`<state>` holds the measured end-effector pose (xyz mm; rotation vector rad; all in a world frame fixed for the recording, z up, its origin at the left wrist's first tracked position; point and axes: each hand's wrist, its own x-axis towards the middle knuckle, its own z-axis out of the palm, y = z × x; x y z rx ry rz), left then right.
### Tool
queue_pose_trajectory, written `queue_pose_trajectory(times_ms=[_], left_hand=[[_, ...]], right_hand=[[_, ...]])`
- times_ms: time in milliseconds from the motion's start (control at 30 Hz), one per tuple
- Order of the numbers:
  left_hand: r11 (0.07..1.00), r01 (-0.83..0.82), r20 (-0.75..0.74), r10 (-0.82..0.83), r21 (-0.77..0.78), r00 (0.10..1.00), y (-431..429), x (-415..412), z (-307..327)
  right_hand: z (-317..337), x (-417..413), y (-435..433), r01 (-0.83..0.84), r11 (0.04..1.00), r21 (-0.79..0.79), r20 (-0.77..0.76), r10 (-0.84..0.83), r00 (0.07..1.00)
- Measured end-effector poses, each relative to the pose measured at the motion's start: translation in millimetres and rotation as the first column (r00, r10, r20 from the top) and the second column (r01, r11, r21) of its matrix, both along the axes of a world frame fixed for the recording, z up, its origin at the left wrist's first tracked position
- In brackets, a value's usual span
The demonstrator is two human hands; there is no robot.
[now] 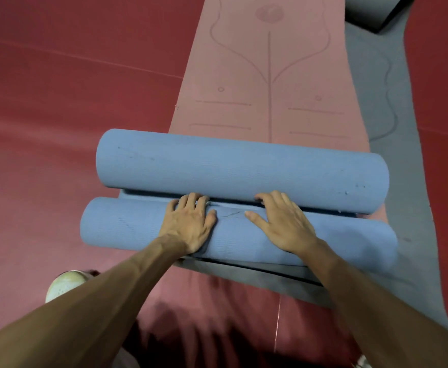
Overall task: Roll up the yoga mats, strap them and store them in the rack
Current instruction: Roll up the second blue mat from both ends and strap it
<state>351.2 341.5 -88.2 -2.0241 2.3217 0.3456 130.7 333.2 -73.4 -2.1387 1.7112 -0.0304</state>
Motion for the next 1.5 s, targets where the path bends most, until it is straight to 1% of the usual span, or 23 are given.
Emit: queue_pose_trajectory(times_ms=[200, 367, 433, 500, 600, 700, 767, 800, 867, 900, 933, 967, 1067, 1167, 1267, 1367, 1500], left_hand=[[1.000, 0.013, -0.021, -0.014, -0.029, 1.000, -29.4, -0.2, -3.2], [0.996, 0.040, -0.047, -0.043, -0.075, 0.998, -52.2, 0.9, -6.5], [0.996, 0.034, -0.074, -0.040, -0.087, 0.996, -62.6, 1.3, -5.6], [0.992, 0.029, -0.086, -0.040, -0.121, 0.995, -74.1, 1.1, -4.8], [0.987, 0.017, -0.101, -0.033, -0.158, 0.994, -92.8, -0.4, -5.1], [0.985, 0.002, -0.110, -0.021, -0.173, 0.994, -105.8, -1.4, -5.8], [0.981, 0.002, -0.107, -0.023, -0.193, 0.994, -107.8, -1.3, -5.6], [0.979, 0.003, -0.106, -0.025, -0.205, 0.994, -107.2, -1.2, -5.1], [0.975, 0.003, -0.109, -0.028, -0.221, 0.994, -106.0, -1.2, -3.6], [0.974, 0.005, -0.110, -0.030, -0.228, 0.993, -105.8, -1.5, -2.7], [0.972, 0.008, -0.113, -0.035, -0.235, 0.993, -105.9, -1.9, -1.8], [0.971, 0.010, -0.119, -0.039, -0.239, 0.992, -106.0, -2.3, -0.6], [0.977, -0.001, -0.136, -0.028, -0.213, 0.990, -100.0, -0.4, 3.2], [0.984, 0.017, -0.143, -0.042, -0.175, 0.989, -81.5, 3.7, 5.2], [0.991, 0.056, -0.068, -0.065, -0.120, 0.996, -63.3, 6.1, 6.3], [0.994, 0.085, -0.014, -0.086, -0.064, 0.996, -49.7, 8.0, 10.0], [0.997, 0.082, -0.043, -0.082, 0.002, 0.996, -26.4, 7.6, 18.3]], right_hand=[[-6.3, -1.4, -25.8, 0.008, 0.981, -0.196, 0.015, -0.005, 1.000], [-15.4, -0.1, -43.1, 0.040, 0.934, -0.355, 0.014, -0.037, 0.999], [-17.3, 1.9, -42.9, 0.074, 0.925, -0.373, 0.029, -0.068, 0.997], [-18.2, 2.8, -38.5, 0.076, 0.929, -0.362, 0.008, -0.079, 0.997], [-19.1, 0.6, -27.9, -0.004, 0.917, -0.398, -0.082, -0.031, 0.996], [-20.8, -1.4, -20.3, -0.066, 0.903, -0.426, -0.134, 0.009, 0.991], [-16.8, -2.1, -19.7, -0.108, 0.924, -0.368, -0.161, 0.051, 0.986], [-12.4, -2.0, -21.4, -0.129, 0.947, -0.295, -0.172, 0.080, 0.982], [-1.7, -5.0, -28.2, -0.163, 0.984, -0.068, -0.189, 0.147, 0.971], [2.7, -7.9, -32.1, -0.181, 0.982, 0.047, -0.207, 0.187, 0.960], [5.9, -10.6, -35.2, -0.207, 0.972, 0.114, -0.226, 0.228, 0.947], [7.6, -12.5, -37.2, -0.232, 0.963, 0.135, -0.246, 0.259, 0.934], [5.9, -12.9, -43.9, -0.266, 0.961, 0.077, -0.280, 0.277, 0.919], [6.1, -12.1, -58.1, -0.229, 0.966, 0.116, -0.232, 0.251, 0.940], [10.6, -13.5, -67.6, -0.229, 0.962, 0.149, -0.177, 0.254, 0.951], [13.9, -12.1, -62.7, -0.211, 0.968, 0.136, -0.170, 0.233, 0.958], [17.6, -12.0, -40.1, -0.185, 0.966, 0.178, -0.147, 0.212, 0.966]])
